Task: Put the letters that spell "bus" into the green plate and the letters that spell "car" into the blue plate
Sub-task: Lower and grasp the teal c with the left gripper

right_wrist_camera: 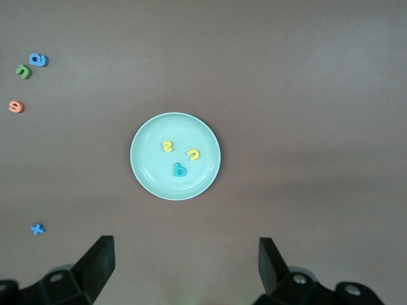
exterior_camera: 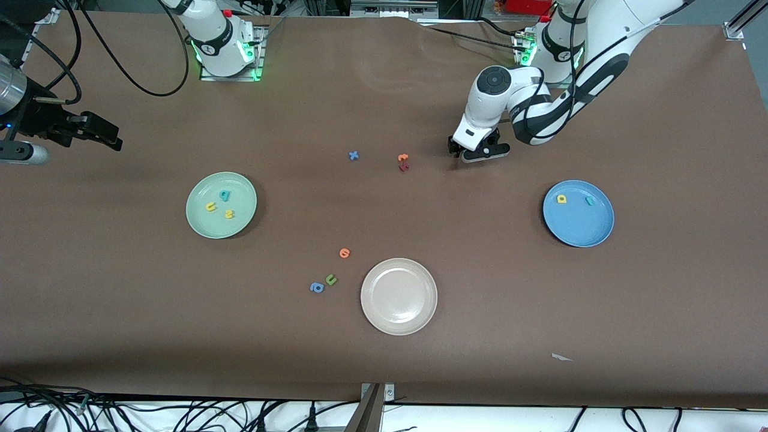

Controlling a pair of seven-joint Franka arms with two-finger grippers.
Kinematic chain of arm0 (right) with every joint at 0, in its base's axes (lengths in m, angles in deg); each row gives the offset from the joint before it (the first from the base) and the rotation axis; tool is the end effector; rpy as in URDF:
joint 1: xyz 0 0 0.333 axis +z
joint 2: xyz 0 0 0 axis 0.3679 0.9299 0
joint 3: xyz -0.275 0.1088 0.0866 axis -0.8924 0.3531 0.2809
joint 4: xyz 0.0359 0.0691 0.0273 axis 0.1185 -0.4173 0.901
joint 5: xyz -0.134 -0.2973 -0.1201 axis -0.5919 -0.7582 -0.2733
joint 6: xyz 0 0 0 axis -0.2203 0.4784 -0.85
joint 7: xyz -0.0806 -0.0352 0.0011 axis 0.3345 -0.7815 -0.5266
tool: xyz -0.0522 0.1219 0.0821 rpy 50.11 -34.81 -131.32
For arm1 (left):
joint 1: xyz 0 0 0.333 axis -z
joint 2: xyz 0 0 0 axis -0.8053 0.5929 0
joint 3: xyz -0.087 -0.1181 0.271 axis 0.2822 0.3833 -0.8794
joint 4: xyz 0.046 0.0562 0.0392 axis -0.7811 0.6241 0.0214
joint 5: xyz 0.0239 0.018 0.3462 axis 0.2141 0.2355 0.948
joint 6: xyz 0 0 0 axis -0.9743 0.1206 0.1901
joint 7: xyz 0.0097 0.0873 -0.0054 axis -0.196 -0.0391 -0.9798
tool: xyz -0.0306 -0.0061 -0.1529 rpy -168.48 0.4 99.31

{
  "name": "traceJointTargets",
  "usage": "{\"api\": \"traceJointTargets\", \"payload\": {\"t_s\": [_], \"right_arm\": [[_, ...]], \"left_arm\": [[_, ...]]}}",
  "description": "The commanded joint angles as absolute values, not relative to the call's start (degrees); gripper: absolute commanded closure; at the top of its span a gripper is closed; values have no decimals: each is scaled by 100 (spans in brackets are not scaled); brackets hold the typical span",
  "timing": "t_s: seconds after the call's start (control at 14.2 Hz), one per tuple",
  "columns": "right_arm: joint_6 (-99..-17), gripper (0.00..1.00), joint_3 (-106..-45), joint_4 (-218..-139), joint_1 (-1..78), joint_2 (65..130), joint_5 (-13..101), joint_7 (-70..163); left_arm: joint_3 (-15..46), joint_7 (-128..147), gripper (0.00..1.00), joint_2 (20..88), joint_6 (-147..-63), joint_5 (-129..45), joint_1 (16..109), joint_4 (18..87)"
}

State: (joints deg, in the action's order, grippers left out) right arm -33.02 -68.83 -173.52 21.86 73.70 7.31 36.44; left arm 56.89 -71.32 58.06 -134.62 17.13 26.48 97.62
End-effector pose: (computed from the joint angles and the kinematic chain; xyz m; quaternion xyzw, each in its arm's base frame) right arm 0.5029 0.0111 0.5379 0.9990 -0.0316 -0.0321 0.0026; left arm 0.3213 -0.2567 0.1569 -0.9938 -0.1067 0.0256 0.0192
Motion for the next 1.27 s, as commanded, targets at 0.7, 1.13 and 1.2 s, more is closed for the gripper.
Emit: {"api": "traceJointTargets", "payload": {"t_s": [0.7,1.13,1.2], "right_arm": [[-3715,0,-6714,-17275,2211,7386,644,3970],[-3319,0,-6888,-17267,2194,7351,670,4005],[-3346,0,-6880,-17266,2194,7351,670,4013]], "left_arm": [[5816,-7270,40,5954,-13364,1894,2481,9740],[5807,-7261,53,5971,-13364,1894,2481,9731],[5807,-7261,55,5963,-13364,1894,2481,9731]]}}
